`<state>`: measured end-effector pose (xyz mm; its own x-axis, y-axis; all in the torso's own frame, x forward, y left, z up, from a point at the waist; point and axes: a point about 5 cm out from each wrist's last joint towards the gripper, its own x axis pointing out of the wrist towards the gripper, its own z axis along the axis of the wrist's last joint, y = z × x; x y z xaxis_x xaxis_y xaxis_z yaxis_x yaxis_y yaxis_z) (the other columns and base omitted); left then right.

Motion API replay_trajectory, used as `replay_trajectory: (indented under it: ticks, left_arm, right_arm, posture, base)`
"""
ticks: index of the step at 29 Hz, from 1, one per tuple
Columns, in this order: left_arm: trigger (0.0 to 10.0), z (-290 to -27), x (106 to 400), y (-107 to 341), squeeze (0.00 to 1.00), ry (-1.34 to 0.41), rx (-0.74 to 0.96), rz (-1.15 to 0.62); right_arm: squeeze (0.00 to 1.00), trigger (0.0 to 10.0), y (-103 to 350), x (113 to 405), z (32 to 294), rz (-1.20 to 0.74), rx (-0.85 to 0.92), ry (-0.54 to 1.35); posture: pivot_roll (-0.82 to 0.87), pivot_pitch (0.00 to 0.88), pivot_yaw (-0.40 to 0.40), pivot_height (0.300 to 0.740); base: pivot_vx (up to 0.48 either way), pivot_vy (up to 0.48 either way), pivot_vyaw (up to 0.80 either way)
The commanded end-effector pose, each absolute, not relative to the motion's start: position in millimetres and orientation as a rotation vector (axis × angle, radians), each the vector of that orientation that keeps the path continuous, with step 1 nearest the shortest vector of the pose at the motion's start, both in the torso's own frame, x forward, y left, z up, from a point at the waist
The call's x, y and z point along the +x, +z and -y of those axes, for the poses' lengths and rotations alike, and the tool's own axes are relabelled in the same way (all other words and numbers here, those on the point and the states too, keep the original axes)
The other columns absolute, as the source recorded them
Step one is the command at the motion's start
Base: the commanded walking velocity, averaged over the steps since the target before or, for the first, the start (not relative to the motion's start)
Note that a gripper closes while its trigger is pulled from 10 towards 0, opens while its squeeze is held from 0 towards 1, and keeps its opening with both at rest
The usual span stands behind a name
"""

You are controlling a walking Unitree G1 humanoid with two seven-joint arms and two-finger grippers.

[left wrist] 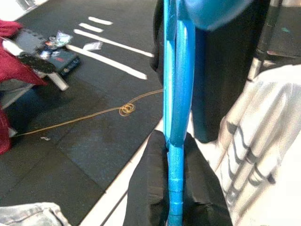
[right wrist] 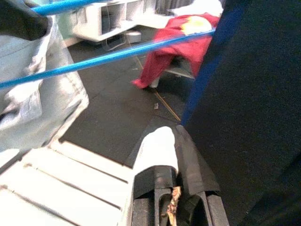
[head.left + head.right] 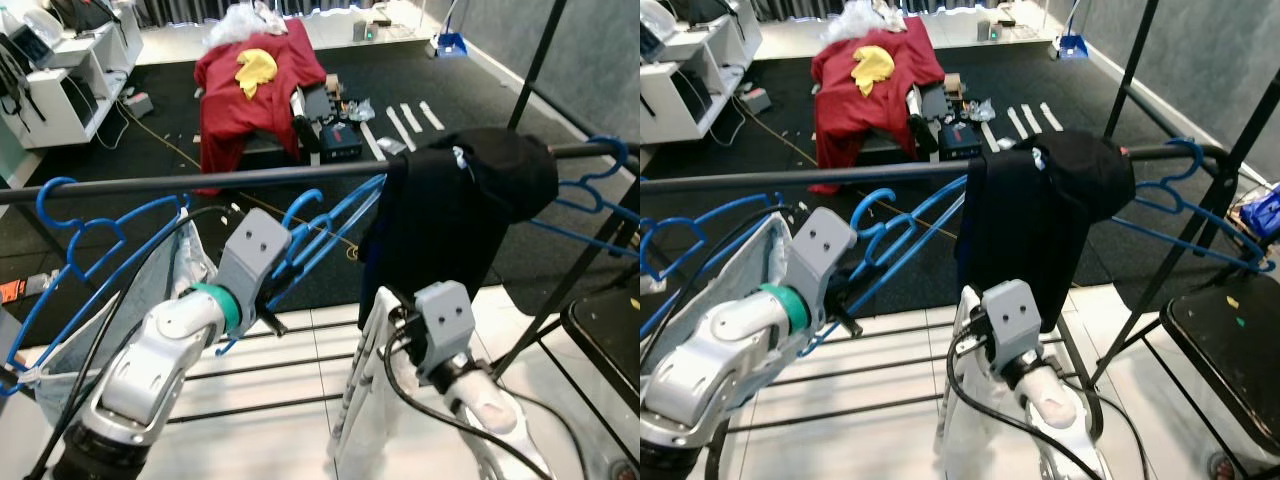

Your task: Hang hanger

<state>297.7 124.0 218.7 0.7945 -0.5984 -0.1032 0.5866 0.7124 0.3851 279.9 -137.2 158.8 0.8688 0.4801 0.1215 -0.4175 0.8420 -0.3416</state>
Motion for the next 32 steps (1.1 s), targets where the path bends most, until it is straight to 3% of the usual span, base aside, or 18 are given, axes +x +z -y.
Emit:
replay_trajectory:
  ticks: [1, 4, 10, 14, 21, 32]
  left_arm:
    - [10.0, -124.4, 291.4, 209.3, 0.00, -0.712, 0.441, 0.005]
    - [10.0, -135.8, 275.9, 185.2, 0.00, -0.792, 0.474, -0.095]
    - [10.0, -143.2, 270.6, 169.8, 0.00, -0.776, 0.503, -0.162]
    - [10.0, -157.9, 256.1, 144.3, 0.00, -0.797, 0.569, -0.287]
    - [10.0, -175.3, 258.8, 132.1, 0.00, -0.663, 0.609, -0.364]
    - [10.0, -170.0, 218.1, 128.7, 0.00, -0.875, 0.485, -0.468]
  right_arm:
    - [0.00, 10.0, 156.4, 274.1, 136.1, 0.187, -0.349, 0.522]
    - [0.00, 10.0, 155.5, 270.6, 158.4, 0.145, -0.372, 0.494]
    - [0.00, 10.0, 150.6, 278.2, 174.6, 0.087, -0.332, 0.403]
    - [0.00, 10.0, 129.5, 303.7, 191.0, -0.074, -0.330, 0.285]
    - [0.00, 10.0, 126.3, 325.6, 193.4, -0.159, -0.232, 0.240]
    - [0.00, 10.0, 124.1, 338.9, 188.3, -0.205, -0.165, 0.282]
  posture:
    - [-0.21, 0.129, 0.115, 0.740]
    - [-0.21, 0.129, 0.115, 0.740]
    - [-0.21, 0.128, 0.114, 0.740]
    - [-0.20, 0.135, 0.119, 0.740]
    - [-0.18, 0.147, 0.107, 0.740]
    - [-0.15, 0.182, 0.096, 0.740]
  base:
    - [0.000, 0.000, 0.00]
    - [0.000, 0.000, 0.00]
    - [0.000, 0.000, 0.00]
    - [0.000, 0.000, 0.00]
    - [0.000, 0.000, 0.00]
    - [0.000, 0.000, 0.00]
